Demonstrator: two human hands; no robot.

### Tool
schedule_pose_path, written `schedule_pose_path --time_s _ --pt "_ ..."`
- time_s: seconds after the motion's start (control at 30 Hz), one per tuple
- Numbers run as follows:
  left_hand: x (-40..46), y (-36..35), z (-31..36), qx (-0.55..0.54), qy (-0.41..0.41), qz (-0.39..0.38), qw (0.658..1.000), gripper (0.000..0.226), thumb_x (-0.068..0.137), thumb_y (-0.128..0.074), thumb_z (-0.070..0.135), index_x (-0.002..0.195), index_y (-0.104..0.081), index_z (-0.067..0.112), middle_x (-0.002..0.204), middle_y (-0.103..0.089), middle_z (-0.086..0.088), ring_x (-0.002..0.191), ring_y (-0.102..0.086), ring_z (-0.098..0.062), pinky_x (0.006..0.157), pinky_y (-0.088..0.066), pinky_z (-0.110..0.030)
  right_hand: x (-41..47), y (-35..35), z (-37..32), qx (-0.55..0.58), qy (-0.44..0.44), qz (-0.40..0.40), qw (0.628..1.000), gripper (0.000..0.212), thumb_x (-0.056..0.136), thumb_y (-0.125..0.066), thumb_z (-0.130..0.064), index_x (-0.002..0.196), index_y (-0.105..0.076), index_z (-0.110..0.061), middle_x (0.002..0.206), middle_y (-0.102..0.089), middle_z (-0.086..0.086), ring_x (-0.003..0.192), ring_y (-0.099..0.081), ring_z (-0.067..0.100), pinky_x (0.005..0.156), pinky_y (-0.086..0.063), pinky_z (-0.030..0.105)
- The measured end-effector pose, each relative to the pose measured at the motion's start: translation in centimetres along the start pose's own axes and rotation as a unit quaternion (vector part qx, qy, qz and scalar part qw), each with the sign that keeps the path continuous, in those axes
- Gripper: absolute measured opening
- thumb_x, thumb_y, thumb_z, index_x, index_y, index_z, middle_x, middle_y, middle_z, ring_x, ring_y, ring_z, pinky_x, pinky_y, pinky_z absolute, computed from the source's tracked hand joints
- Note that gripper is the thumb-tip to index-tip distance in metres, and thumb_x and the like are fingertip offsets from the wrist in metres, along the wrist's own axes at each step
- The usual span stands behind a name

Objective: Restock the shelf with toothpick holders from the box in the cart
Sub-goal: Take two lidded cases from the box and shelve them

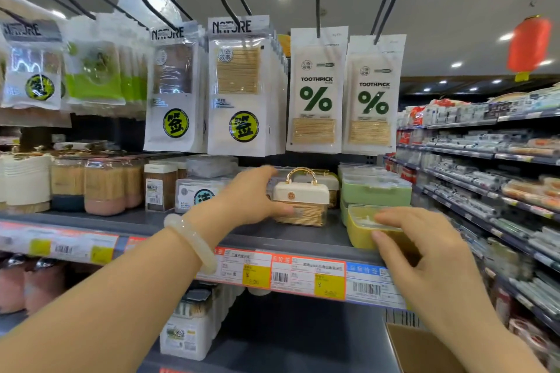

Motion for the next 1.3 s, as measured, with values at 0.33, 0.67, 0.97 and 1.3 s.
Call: schedule_pose_path --time_s 0.33,0.67,0.97,1.3 --pt "1.4 -0.8 1.2 0.006 -0.055 0.028 0.998 0.058 0.075 -0.076 0.034 0.127 -0.053 0.026 0.123 -0.054 -0.001 0.106 -0.052 -0.017 0.094 -0.046 -0.031 -0.6 -0.5 0.3 0.018 0.028 0.05 0.998 0.032 0.087 -0.048 -0.031 0.099 -0.07 -0.011 0.099 -0.062 -0.007 0.099 -0.053 0.011 0.094 -0.038 0.028" --pt "3.7 -2.0 1.7 0.049 -0.057 0.037 0.996 0.057 0.08 -0.073 0.032 0.132 -0.05 0.024 0.126 -0.052 -0.004 0.112 -0.05 -0.02 0.094 -0.043 -0.033 -0.8 -0.6 0.6 0.019 0.044 0.075 0.996 0.031 0.086 -0.049 -0.03 0.097 -0.07 -0.01 0.099 -0.06 -0.008 0.097 -0.054 0.014 0.091 -0.041 0.035" --pt "4.2 -2.1 1.8 0.082 -0.056 0.053 0.994 0.058 0.08 -0.071 0.036 0.133 -0.048 0.025 0.126 -0.052 -0.004 0.112 -0.05 -0.02 0.093 -0.044 -0.035 -0.8 -0.6 0.5 0.018 0.035 0.065 0.997 0.03 0.088 -0.049 -0.03 0.099 -0.07 -0.01 0.099 -0.065 -0.002 0.097 -0.058 0.017 0.091 -0.043 0.034" --pt "3.8 -1.8 2.5 0.114 -0.056 0.049 0.991 0.057 0.082 -0.07 0.036 0.133 -0.047 0.022 0.126 -0.052 -0.007 0.113 -0.05 -0.022 0.089 -0.045 -0.034 -0.8 -0.5 0.4 0.017 0.038 0.065 0.997 0.03 0.088 -0.049 -0.027 0.098 -0.07 -0.007 0.097 -0.067 0.003 0.094 -0.06 0.021 0.087 -0.047 0.042"
Point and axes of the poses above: each hand's wrist, its own x-axis towards the middle knuckle, its own y-axis out of the back of the hand, z = x × y, the point moved 5 cm from there along x, towards the middle knuckle
